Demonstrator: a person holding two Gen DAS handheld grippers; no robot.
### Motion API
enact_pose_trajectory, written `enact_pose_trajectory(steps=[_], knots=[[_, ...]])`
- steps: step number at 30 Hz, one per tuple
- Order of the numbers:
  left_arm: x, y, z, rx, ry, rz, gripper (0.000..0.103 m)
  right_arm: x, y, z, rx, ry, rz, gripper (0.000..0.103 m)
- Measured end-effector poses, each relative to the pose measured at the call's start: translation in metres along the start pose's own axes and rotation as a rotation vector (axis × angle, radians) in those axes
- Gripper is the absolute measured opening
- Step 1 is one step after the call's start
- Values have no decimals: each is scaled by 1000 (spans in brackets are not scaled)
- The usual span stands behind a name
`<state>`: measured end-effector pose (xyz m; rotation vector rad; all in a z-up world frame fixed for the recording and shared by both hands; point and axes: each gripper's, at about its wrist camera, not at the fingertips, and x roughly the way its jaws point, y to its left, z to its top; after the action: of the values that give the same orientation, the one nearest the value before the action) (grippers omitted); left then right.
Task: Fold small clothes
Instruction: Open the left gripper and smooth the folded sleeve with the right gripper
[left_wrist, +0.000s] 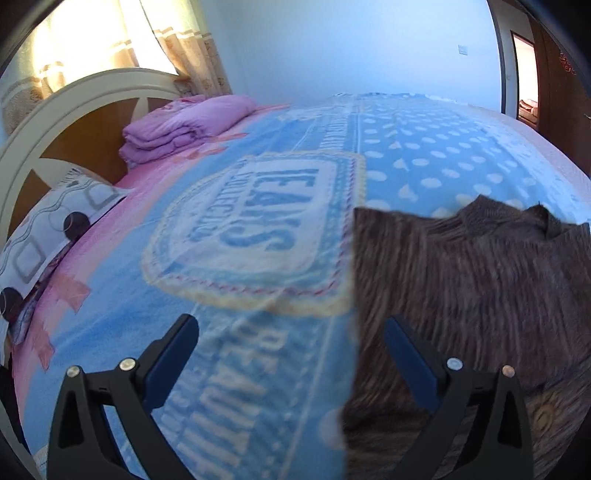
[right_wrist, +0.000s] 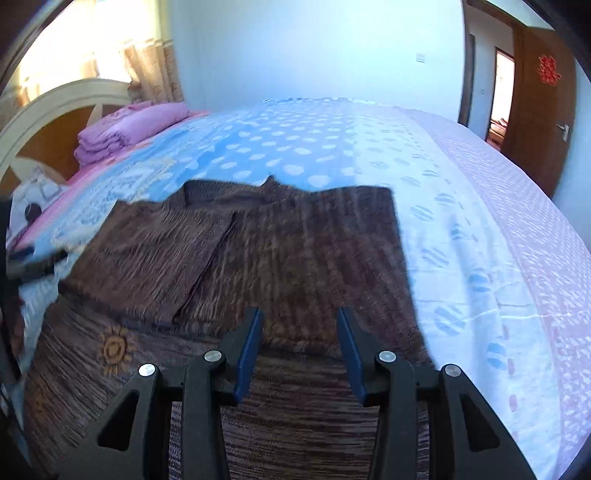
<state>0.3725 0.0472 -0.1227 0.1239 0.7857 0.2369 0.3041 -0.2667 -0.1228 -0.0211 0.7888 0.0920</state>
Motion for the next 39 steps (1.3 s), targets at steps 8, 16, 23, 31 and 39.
enact_pose_trajectory(steps=[8, 16, 23, 31, 39], knots=[[58, -36, 10, 159, 39, 183, 103, -3, 8, -9, -37, -14, 15, 44], [62, 2, 0, 67, 89, 256, 103, -12, -11, -9, 35, -44, 30, 50], [43, 11, 0, 4, 53, 224, 103, -14, -20, 10, 37, -46, 31, 50], [8, -28, 6, 90, -37, 137, 103, 26, -37, 11, 38, 68, 1, 50], [47, -26, -5, 114, 62, 237, 103, 25, -54, 5, 70, 84, -33, 50]])
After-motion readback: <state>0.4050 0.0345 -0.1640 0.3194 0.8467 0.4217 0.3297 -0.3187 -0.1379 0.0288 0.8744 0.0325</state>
